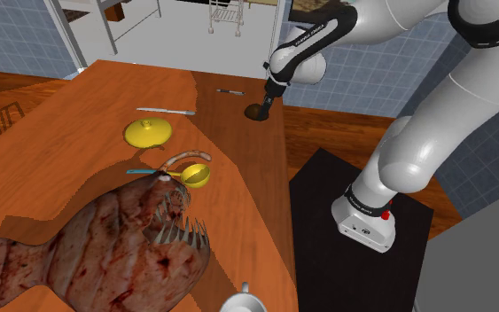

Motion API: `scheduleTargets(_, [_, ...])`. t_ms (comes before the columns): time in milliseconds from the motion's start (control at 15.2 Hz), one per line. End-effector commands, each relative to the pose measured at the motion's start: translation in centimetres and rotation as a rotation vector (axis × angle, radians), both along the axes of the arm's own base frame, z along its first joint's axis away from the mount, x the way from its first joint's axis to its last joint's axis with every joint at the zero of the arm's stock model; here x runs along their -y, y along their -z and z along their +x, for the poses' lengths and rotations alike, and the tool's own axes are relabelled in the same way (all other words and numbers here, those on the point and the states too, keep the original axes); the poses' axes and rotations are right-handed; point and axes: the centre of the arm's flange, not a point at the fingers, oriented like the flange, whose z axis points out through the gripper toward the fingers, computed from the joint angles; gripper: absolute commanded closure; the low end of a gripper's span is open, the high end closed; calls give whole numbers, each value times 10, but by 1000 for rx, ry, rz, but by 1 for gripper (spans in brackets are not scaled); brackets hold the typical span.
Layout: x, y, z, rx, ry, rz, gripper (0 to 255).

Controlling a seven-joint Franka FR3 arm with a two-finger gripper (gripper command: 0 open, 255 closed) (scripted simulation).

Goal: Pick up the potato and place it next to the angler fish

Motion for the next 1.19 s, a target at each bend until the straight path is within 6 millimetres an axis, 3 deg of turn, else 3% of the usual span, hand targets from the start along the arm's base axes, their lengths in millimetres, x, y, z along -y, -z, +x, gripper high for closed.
scheduleTargets(0, [-1, 4, 0, 0, 0, 0, 0])
scheduleTargets(396, [-1, 4, 0, 0, 0, 0, 0])
scheduleTargets(462, [-1, 4, 0, 0, 0, 0, 255])
scheduleTargets(1122, [-1, -1, 0, 0, 0, 0, 255])
